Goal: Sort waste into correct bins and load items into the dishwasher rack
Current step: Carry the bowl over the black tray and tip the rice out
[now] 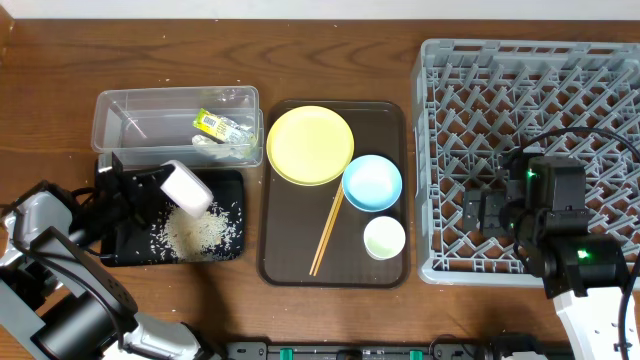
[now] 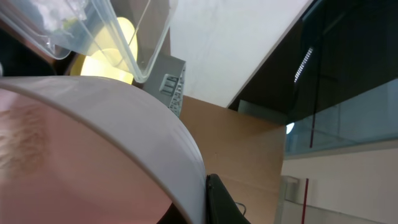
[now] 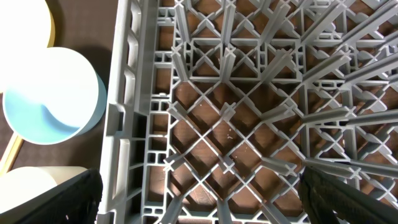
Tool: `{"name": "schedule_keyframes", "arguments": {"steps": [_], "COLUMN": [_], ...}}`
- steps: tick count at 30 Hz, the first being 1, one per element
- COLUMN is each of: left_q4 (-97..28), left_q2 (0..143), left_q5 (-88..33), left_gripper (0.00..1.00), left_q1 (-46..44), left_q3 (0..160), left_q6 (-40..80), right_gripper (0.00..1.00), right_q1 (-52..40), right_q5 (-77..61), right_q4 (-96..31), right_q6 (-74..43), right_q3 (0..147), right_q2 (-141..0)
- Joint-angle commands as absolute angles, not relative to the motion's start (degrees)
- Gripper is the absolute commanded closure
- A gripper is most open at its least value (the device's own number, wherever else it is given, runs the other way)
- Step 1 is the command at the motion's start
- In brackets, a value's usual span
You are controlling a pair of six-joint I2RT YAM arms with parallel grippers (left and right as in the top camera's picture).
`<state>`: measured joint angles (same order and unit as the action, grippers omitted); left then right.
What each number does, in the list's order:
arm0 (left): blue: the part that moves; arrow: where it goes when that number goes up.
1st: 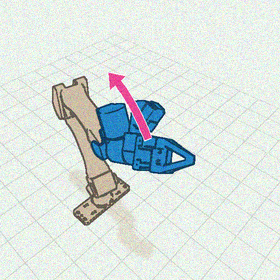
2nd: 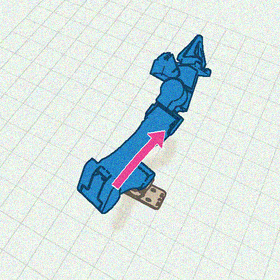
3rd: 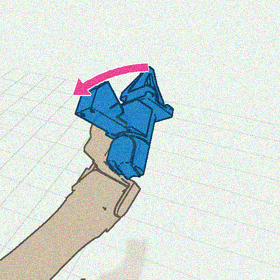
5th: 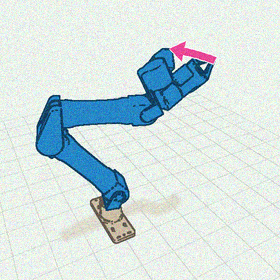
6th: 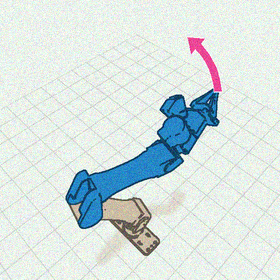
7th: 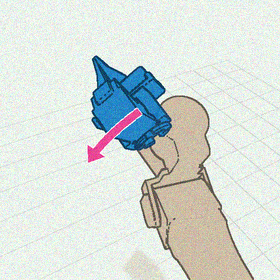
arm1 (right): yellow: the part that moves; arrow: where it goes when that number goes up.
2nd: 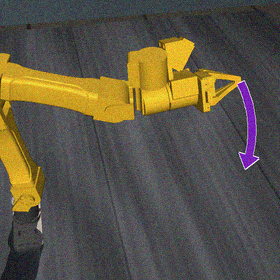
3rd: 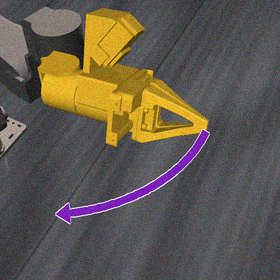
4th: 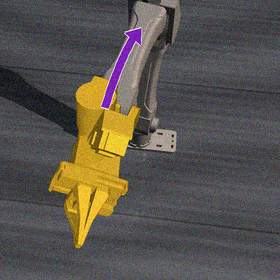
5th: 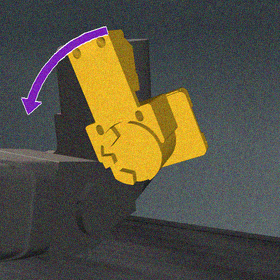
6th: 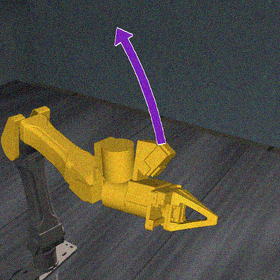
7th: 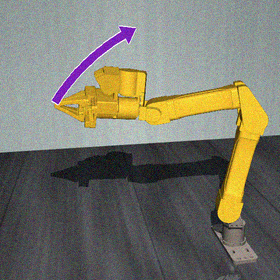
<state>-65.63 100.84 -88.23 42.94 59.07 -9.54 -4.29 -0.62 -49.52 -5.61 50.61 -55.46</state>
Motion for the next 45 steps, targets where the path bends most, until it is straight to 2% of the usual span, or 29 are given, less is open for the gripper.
{"name": "schedule_keyframes", "arguments": {"steps": [1, 11, 13, 24, 26, 30, 32, 35, 38, 41, 45], "left_q4": [-65.9, -66.8, -67.0, -67.1, -67.0, -67.4, -68.8, -67.2, -66.8, -67.5, -72.3], "left_q2": [101.0, 101.0, 101.0, 101.0, 101.0, 101.0, 100.9, 100.9, 100.9, 100.9, 100.6], "left_q5": [-90.1, -85.2, -83.1, -82.1, -83.6, -87.8, -90.1, -88.5, -83.7, -84.2, -87.0], "left_gripper": [0.94, 0.94, 0.94, 0.94, 0.94, 0.94, 0.94, 0.94, 0.94, 0.94, 0.94], "left_q1": [43.1, 42.9, 42.9, 42.9, 42.9, 42.9, 42.9, 42.9, 43.0, 42.9, 42.6], "left_q3": [58.8, 58.8, 58.8, 58.8, 58.8, 58.8, 58.9, 59.0, 59.0, 59.0, 59.0], "left_q6": [-13.9, -38.6, -40.2, -40.2, -35.7, -18.3, -17.7, -23.0, -22.4, -22.9, -31.3], "right_gripper": [0.01, 0.01, 0.01, 0.01, 0.01, 0.01, 0.01, 0.01, 0.01, 0.01, 0.01], "right_q1": [-3.6, -3.6, -3.6, -3.6, -3.6, -3.6, -3.6, -3.6, -3.6, -3.6, -3.6], "right_q5": [-0.9, -0.9, -0.9, -0.9, -0.9, -0.9, -0.9, -0.9, -0.9, -0.9, -0.9], "right_q4": [-49.5, -49.5, -49.5, -49.5, -49.5, -49.5, -49.5, -49.6, -49.6, -49.5, -49.5], "right_q6": [-5.1, -5.1, -5.1, -5.1, -5.1, -5.1, -5.1, -5.1, -5.1, -5.1, -5.1], "right_q3": [51.7, 51.7, 51.7, 51.7, 51.7, 51.7, 51.7, 51.7, 51.7, 51.7, 51.7], "right_q2": [-55.4, -55.4, -55.4, -55.4, -55.4, -55.4, -55.4, -55.4, -55.4, -55.4, -55.4]}}
